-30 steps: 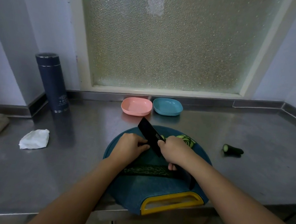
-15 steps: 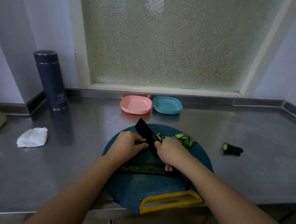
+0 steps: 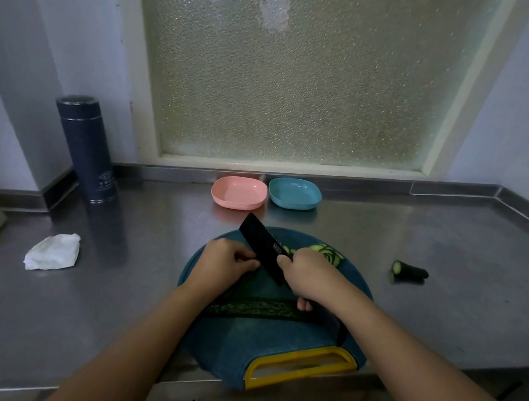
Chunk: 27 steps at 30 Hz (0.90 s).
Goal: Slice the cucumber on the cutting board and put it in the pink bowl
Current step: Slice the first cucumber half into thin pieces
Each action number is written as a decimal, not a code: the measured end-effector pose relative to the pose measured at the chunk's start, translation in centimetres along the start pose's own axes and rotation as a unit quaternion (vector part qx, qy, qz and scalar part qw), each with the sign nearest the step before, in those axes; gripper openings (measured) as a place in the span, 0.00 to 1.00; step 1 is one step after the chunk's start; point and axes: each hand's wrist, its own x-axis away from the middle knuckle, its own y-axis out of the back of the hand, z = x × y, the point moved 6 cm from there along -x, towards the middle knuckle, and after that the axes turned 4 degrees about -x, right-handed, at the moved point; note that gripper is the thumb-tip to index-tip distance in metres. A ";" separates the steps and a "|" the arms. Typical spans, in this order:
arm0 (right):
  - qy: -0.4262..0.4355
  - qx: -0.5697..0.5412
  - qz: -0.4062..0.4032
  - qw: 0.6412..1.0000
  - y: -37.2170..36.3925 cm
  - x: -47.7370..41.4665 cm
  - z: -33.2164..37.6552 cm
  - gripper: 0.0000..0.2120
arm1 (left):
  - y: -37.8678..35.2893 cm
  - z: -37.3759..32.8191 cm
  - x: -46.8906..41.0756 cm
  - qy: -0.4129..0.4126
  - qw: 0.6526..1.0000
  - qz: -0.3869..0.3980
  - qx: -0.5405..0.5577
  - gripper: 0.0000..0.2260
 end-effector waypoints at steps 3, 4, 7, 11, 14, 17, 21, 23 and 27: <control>-0.003 0.003 0.002 1.000 -0.2 0.2 0.1 0.23 | 0.1 -0.1 0.0 -0.001 1.000 -0.001 -0.004 0.09; -0.005 0.004 0.003 1.000 -0.3 0.2 0.1 0.23 | 0.1 -0.2 0.1 -0.003 1.000 0.000 -0.004 0.09; -0.009 0.009 0.009 1.000 -0.4 0.1 0.3 0.24 | 0.1 -0.2 0.0 -0.006 1.000 0.001 -0.002 0.08; -0.024 0.038 0.016 0.999 -1.1 -0.5 0.8 0.24 | 0.0 0.1 -0.2 0.003 1.000 0.000 0.006 0.09; -0.038 0.063 0.015 0.997 -1.5 -0.8 0.9 0.26 | 0.0 0.1 -0.2 0.001 1.000 0.005 0.002 0.09; -0.038 0.062 0.012 0.997 -1.3 -0.9 0.7 0.25 | 0.1 0.5 -0.2 0.000 1.000 0.029 0.009 0.10; -0.036 0.053 0.004 0.998 -0.9 -0.7 0.2 0.25 | 0.2 0.9 0.0 -0.005 0.998 0.061 0.019 0.12; -0.034 0.052 -0.001 0.998 -0.7 -0.5 0.0 0.24 | 0.2 1.1 0.2 0.003 0.998 0.051 0.038 0.12; -0.011 0.034 -0.019 0.999 -0.3 -0.3 0.1 0.24 | 0.2 1.1 0.2 0.007 0.998 0.038 0.046 0.11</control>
